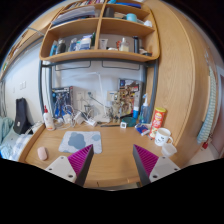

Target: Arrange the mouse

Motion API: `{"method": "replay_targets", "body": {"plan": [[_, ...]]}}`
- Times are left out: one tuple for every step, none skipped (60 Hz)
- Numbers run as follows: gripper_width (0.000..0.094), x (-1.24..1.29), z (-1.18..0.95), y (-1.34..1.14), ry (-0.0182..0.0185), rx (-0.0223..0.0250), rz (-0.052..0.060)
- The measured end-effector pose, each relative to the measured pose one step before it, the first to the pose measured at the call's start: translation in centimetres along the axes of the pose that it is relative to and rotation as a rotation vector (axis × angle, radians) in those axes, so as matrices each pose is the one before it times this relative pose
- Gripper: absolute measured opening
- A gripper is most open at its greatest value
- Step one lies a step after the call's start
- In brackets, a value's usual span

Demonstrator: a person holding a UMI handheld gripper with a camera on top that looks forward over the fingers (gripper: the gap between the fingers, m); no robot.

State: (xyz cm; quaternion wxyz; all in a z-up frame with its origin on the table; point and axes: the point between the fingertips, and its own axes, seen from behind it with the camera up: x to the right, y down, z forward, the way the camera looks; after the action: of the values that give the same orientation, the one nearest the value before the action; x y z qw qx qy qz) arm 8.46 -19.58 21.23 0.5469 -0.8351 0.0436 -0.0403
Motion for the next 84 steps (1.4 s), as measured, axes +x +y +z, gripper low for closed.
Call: {"method": "replay_targets", "body": {"plan": [[0.0788, -0.835, -0.459, 1.082, 0.00453, 0.00110, 0.0013], [0.0789, -0.380, -0.004, 0.628, -0.00181, -0.00796, -0.0007], [0.0787, -0.347, -0.007, 0.579, -0.00252, -0.00903, -0.0012], [0.0786, -0.360, 0.005, 0.633, -0.00191, -0.00885, -0.0016], [0.0788, -0.390, 0.030, 0.641, -0.00106, -0.00806, -0.0016], [0.0788, -0.424, 0.039, 0.666, -0.00084, -0.00748, -0.0014], [0.0788, -0.426, 0.058, 0.629, -0.00043, -0.00703, -0.0005], [0.0788, -0.470, 0.072, 0.606, -0.00116, -0.00636, 0.0004], [0.0788, -0.513, 0.079, 0.615, -0.00227, -0.00676, 0.0011], [0.0783, -0.493, 0.049, 0.587, -0.00289, -0.00664, 0.0009], [0.0784, 0.916, -0.010, -1.187, -0.01110, -0.01711, -0.0076], [0.0780, -1.693, 0.501, 1.874, -0.00115, -0.00310, 0.0077], [0.0778, -0.676, 0.091, 0.699, -0.00539, -0.00945, 0.0015], [0.0774, -0.665, 0.124, 0.647, -0.00582, -0.00915, 0.0004], [0.0773, -0.682, 0.116, 0.616, -0.00564, -0.00922, -0.0009], [0.0774, -0.740, 0.075, 0.588, -0.00619, -0.00989, -0.0015], [0.0771, -0.745, 0.081, 0.558, -0.00672, -0.00989, -0.0024], [0.0776, -0.783, 0.148, 0.538, -0.00771, -0.00948, -0.0033], [0.0775, -0.830, 0.159, 0.524, -0.00830, -0.01059, -0.0035], [0.0776, -0.856, 0.169, 0.523, -0.00760, -0.01027, -0.0028], [0.0776, -0.843, 0.149, 0.482, -0.00783, -0.01054, -0.0025], [0.0774, -0.893, 0.160, 0.427, -0.00873, -0.00885, -0.0032], [0.0774, -0.929, 0.178, 0.406, -0.00973, -0.00760, -0.0031], [0.0772, -0.970, 0.189, 0.342, -0.01080, -0.00671, -0.0029], [0.0772, -0.963, 0.225, 0.374, -0.01146, -0.00798, -0.0031], [0.0774, -0.999, 0.230, 0.372, -0.01115, -0.00835, -0.0029], [0.0773, -1.012, 0.287, 0.361, -0.01120, -0.00886, -0.0035], [0.0773, -0.981, 0.305, 0.358, -0.01185, -0.00887, -0.0043], [0.0773, -0.989, 0.341, 0.288, -0.01144, -0.00906, -0.0044], [0.0774, -1.014, 0.374, 0.281, -0.01178, -0.00943, -0.0053], [0.0775, -1.028, 0.390, 0.264, -0.01294, -0.00897, -0.0060], [0.0774, -1.040, 0.409, 0.204, -0.01340, -0.00787, -0.0064], [0.0776, -0.950, 0.433, 0.187, -0.01162, -0.00805, -0.0054], [0.0779, -0.923, 0.427, 0.151, -0.01024, -0.00834, -0.0042], [0.0785, -0.955, 0.454, 0.155, -0.00934, -0.00816, -0.0044], [0.0786, -0.923, 0.429, 0.092, -0.00987, -0.00771, -0.0043], [0.0787, -0.876, 0.426, 0.018, -0.01091, -0.00609, -0.0038], [0.0786, -0.899, 0.454, -0.080, -0.01079, -0.00426, -0.0027], [0.0787, -0.874, 0.484, -0.084, -0.00964, -0.00226, -0.0020], [0.0789, -0.554, 0.280, -0.201, -0.01112, -0.00488, -0.0035], [0.0790, -0.885, 0.759, -0.068, -0.00323, 0.00220, -0.0012], [0.0789, -0.505, 0.314, -0.220, -0.00693, -0.00793, -0.0030], [0.0790, -0.622, 0.561, -0.112, -0.00471, -0.00382, -0.0020], [0.0789, -0.498, 0.535, -0.077, -0.00575, -0.00291, -0.0027], [0.0787, -0.615, 0.585, -0.190, -0.00249, -0.00516, -0.0023], [0.0787, -0.515, 0.579, -0.124, -0.00368, -0.00454, -0.0039], [0.0787, -0.611, 0.802, -0.048, -0.00187, 0.00076, -0.0032], [0.0788, -0.292, 0.318, -0.274, -0.00413, -0.00791, -0.0036], [0.0788, -0.365, 0.548, -0.194, -0.00134, -0.00263, -0.0012], [0.0787, -0.303, 0.526, -0.206, -0.00061, -0.00259, -0.0003], [0.0787, -0.307, 0.513, -0.196, -0.00064, -0.00205, 0.0006], [0.0788, -0.298, 0.523, -0.218, -0.00060, -0.00166, 0.0011], [0.0787, -0.187, 0.521, -0.145, -0.00149, -0.00130, 0.0005], [0.0785, -0.194, 0.502, -0.198, 0.00102, -0.00327, 0.0006], [0.0787, -0.188, 0.513, -0.155, 0.00198, -0.00404, -0.0007], [0.0789, -0.133, 0.491, -0.084, 0.00290, -0.00570, -0.0016], [0.0789, -0.034, 0.380, -0.263, 0.00585, -0.00147, -0.0049], [0.0784, 0.129, 0.371, -0.575, 0.01058, 0.00850, -0.0076], [0.0782, 0.170, 0.429, -0.304, 0.01230, -0.00104, -0.0049], [0.0781, 0.117, 0.431, -0.178, 0.01023, -0.00607, -0.0022], [0.0787, -0.040, 0.283, -0.281, 0.00727, -0.00743, -0.0015], [0.0777, -0.119, 0.347, -0.502, 0.00030, 0.00597, 0.0022], [0.0775, 0.008, 0.359, -0.312, 0.00322, -0.00028, 0.0051], [0.0778, 0.077, 0.346, -0.220, 0.00510, -0.00465, 0.0060], [0.0776, 0.069, 0.287, -0.397, 0.00586, 0.00038, 0.0055], [0.0778, 0.110, 0.307, -0.289, 0.00730, -0.00188, 0.0048], [0.0775, 0.231, 0.608, -0.530, 0.00318, -0.00124, 0.0023], [0.0782, -0.087, 0.264, -0.243, 0.00070, 0.00039, 0.0045], [0.0780, -0.057, 0.206, -0.203, 0.00130, -0.00229, 0.0043], [0.0774, 0.110, 0.239, -0.270, 0.00508, 0.00066, 0.0025], [0.0769, 0.113, 0.238, -0.254, 0.00731, -0.00202, 0.0020], [0.0766, 0.072, 0.268, -0.298, 0.00556, -0.00029, 0.0026], [0.0758, 0.011, 0.328, -0.312, 0.00744, -0.00161, 0.0039], [0.0753, 0.120, 0.259, -0.268, 0.00666, -0.00136, 0.0036], [0.0742, 0.108, 0.258, -0.251, 0.00598, -0.00168, 0.0034], [0.0732, 0.034, 0.247, -0.240, 0.00379, -0.00188, 0.0039], [0.0718, 0.039, 0.244, -0.214, 0.00362, -0.00229, 0.0038], [0.0704, 0.099, 0.203, -0.261, 0.00479, -0.00116, 0.0043], [0.0687, 0.086, 0.208, -0.252, 0.00491, -0.00065, 0.0044], [0.0668, 0.066, 0.226, -0.180, 0.00547, -0.00057, 0.0043], [0.0649, 0.079, 0.154, -0.170, 0.00533, -0.00116, 0.0052], [0.0629, 0.055, 0.167, -0.128, 0.00493, -0.00207, 0.0062], [0.0605, 0.057, 0.144, -0.142, 0.00467, -0.00230, 0.0066], [0.0586, 0.061, 0.135, -0.113, 0.00461, -0.00189, 0.0063]]}}
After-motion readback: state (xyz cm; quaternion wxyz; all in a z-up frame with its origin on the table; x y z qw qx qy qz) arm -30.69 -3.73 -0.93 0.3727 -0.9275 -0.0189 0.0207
